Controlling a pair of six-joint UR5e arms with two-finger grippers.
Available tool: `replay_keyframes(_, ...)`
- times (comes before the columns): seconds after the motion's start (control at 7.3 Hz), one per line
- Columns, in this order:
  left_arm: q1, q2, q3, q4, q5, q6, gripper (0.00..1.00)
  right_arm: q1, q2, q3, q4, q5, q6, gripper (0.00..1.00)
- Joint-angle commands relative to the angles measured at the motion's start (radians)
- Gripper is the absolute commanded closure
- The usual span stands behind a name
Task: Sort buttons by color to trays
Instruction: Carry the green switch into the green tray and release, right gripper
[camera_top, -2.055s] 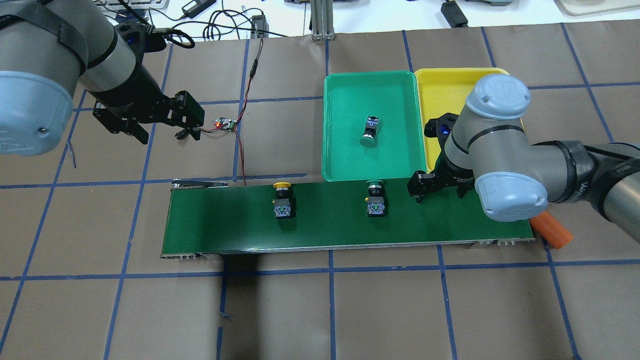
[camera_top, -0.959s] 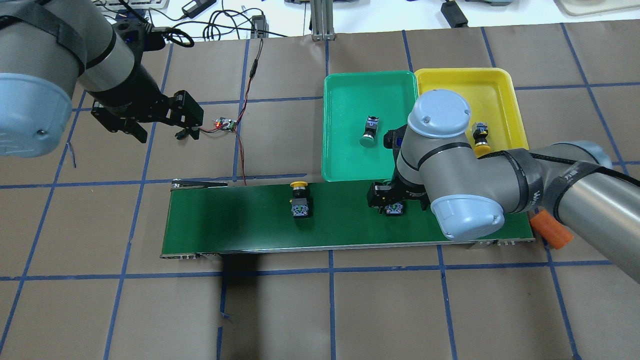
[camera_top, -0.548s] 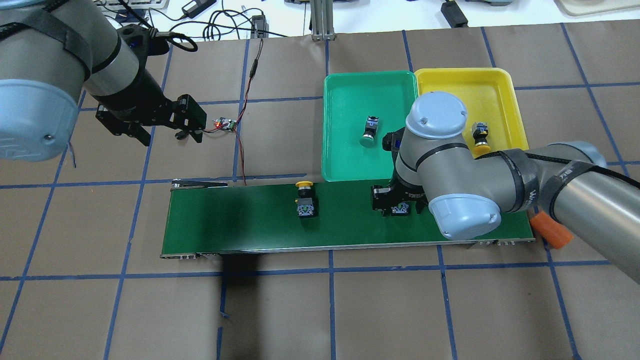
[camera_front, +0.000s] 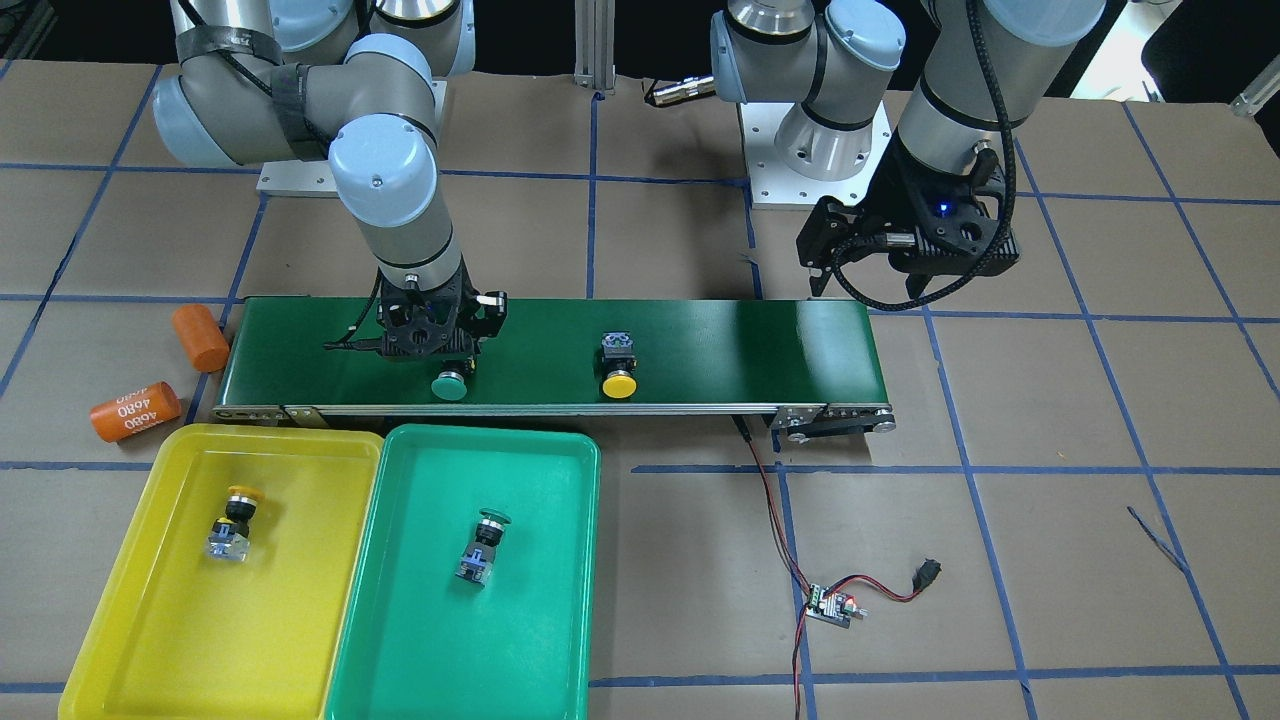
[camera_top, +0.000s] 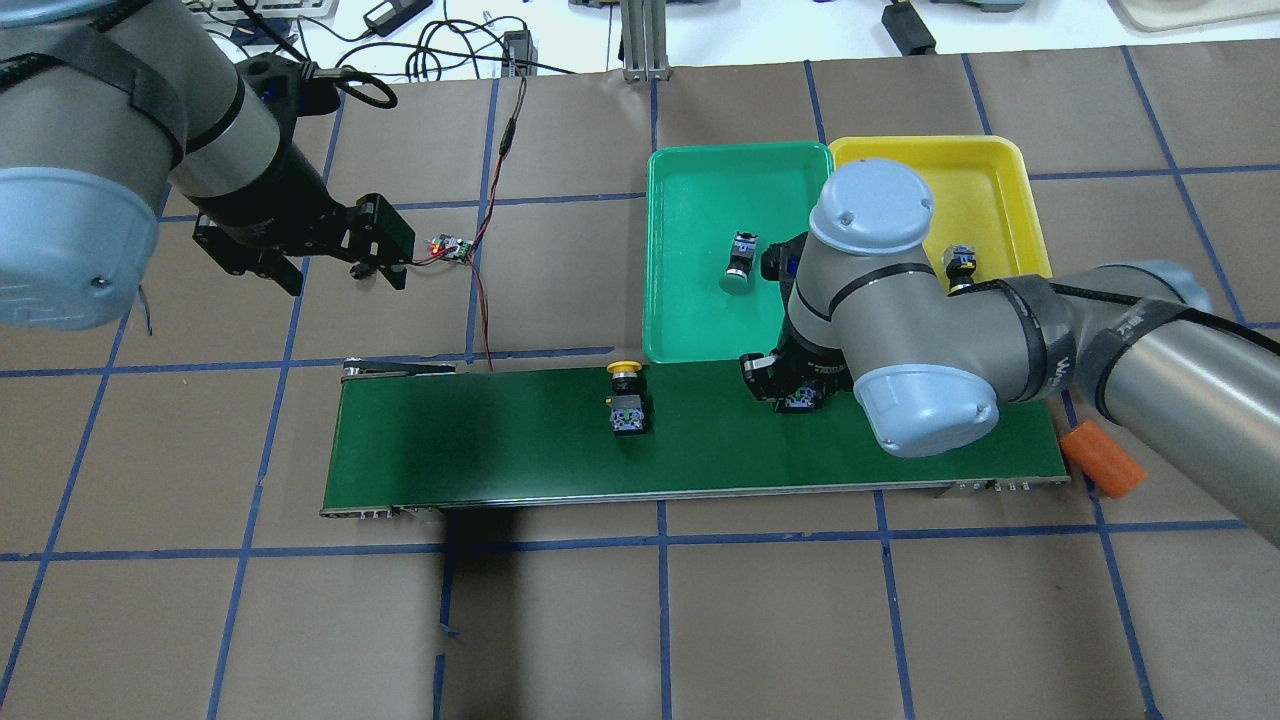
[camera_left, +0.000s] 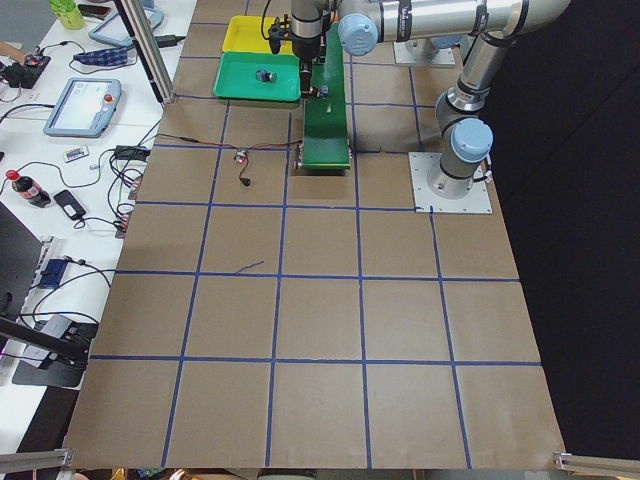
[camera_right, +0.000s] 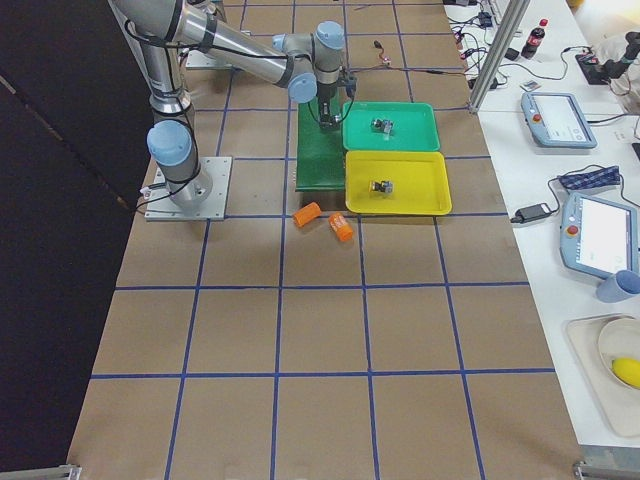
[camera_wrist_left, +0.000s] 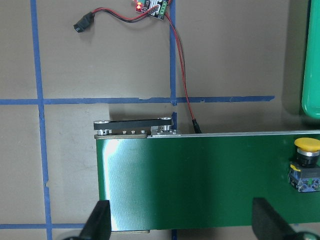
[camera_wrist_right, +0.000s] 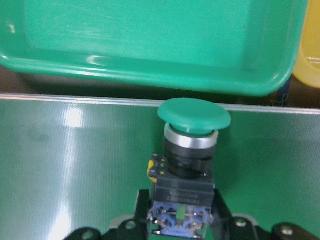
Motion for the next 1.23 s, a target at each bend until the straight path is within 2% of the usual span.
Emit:
replay_keyframes(0.0,0.001,-0.002,-0.001,-0.001,0.001,0.000,0.00,-0.016,0.161,-0.235,0.008,-0.013,-0.050,0.76)
replay_keyframes(0.14,0.001,-0.001,-0.002,-0.003,0.001,0.000,0.00,-0.024,0.216,-0.349,0.020,-0.016,-0.054,0.76)
replay_keyframes(0.27,-0.002,0.004,0.002,0.000,-0.011,0.000,0.00,-0.041,0.228,-0.393,0.064,-0.016,-0.057,0.71)
replay_keyframes(0.41,-0.002,0.005,-0.001,0.000,-0.004,0.000,0.00,-0.053,0.228,-0.390,0.068,-0.013,-0.057,0.67)
replay_keyframes(0.55,-0.002,0.011,-0.001,0.000,-0.010,0.000,0.00,-0.053,0.227,-0.383,0.068,-0.011,-0.057,0.48)
replay_keyframes(0.68,-0.002,0.020,0.001,-0.008,0.001,0.000,0.00,-0.053,0.228,-0.380,0.069,-0.010,-0.057,0.12)
replay_keyframes(0.82,-0.002,0.028,-0.001,-0.018,0.001,-0.001,0.00,-0.053,0.225,-0.369,0.071,-0.013,-0.057,0.00)
replay_keyframes(1.1,-0.001,0.027,-0.002,-0.017,-0.004,-0.001,0.00,-0.059,0.216,-0.350,0.074,-0.017,-0.058,0.00)
